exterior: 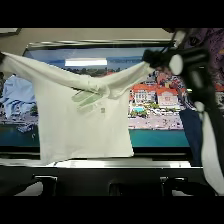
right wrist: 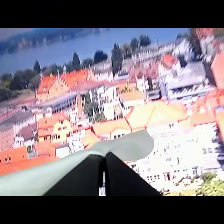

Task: Fold the clothes and pants, and hang the long-sleeved shirts on hangers.

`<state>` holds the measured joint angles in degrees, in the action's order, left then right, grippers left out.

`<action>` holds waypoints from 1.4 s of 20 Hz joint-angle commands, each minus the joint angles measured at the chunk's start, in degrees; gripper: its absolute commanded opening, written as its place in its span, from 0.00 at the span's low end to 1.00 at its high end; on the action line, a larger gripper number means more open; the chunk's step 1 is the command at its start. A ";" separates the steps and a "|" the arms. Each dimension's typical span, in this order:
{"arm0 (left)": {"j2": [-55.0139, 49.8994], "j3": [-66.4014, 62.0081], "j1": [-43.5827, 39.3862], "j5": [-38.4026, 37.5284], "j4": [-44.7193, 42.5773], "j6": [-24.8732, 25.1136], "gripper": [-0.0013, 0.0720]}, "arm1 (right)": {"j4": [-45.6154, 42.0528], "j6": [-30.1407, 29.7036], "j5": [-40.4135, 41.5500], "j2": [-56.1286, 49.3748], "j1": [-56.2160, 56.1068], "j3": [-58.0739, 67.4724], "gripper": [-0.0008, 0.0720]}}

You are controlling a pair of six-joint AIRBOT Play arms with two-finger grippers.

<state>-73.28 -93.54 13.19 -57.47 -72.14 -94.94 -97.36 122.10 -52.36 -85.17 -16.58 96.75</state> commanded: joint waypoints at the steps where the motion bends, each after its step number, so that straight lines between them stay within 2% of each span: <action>1: -14.53 0.50 -1.77 0.07 0.09 -0.04 0.04 | 9.01 2.19 0.39 -12.79 -0.02 0.07 0.05; 4: -21.99 0.48 -3.21 -0.02 0.11 -0.07 0.04 | 16.33 -2.16 0.24 -16.46 -0.02 0.07 0.07; 8: -24.17 0.46 -4.26 -0.07 0.13 -0.26 0.04 | 22.73 -12.39 -1.44 -15.15 0.02 0.07 0.43; 10: -23.41 0.44 -4.35 -0.44 0.13 -0.26 0.04 | 24.41 -23.26 -4.74 -11.45 0.02 0.07 0.63; 11: -22.93 0.42 -4.33 -0.66 0.13 -0.26 0.04 | 24.26 -28.89 -6.12 -8.90 0.02 0.07 0.70; 13: -21.94 0.20 -4.28 -1.64 0.13 -0.26 0.04 | 21.59 -38.32 -9.07 -2.93 0.44 0.07 0.70; 15: -21.11 0.20 -4.28 -2.93 0.13 -0.26 0.04 | 21.51 -39.28 -13.22 2.32 4.92 0.04 0.70; 17: -20.85 0.20 -4.31 -4.61 0.13 -0.26 0.04 | 22.80 -36.52 -16.85 6.03 14.27 -0.02 0.71; 18: -20.85 0.22 -4.31 -5.46 0.13 -0.28 0.04 | 27.15 -36.39 -20.87 6.49 20.46 -0.26 0.76; 20: -20.85 0.22 -4.35 -6.64 0.15 -0.28 0.04 | 39.32 -38.62 -29.38 6.29 30.99 -5.35 0.76; 22: -20.87 0.22 -4.35 -7.37 0.59 -0.28 0.04 | 52.94 -43.34 -33.00 6.56 37.79 -18.40 0.77; 25: -20.85 0.22 -4.35 -8.13 0.76 -0.28 0.04 | 56.74 -48.46 -32.22 6.56 36.22 -38.51 0.77; 28: -20.87 0.22 -4.35 -8.15 0.76 -0.28 0.04 | 59.36 -52.35 -23.89 6.54 29.05 -52.59 0.77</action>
<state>-94.17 -93.30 8.88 -65.04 -71.50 -95.24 -43.92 74.61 -80.60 -78.78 15.81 57.65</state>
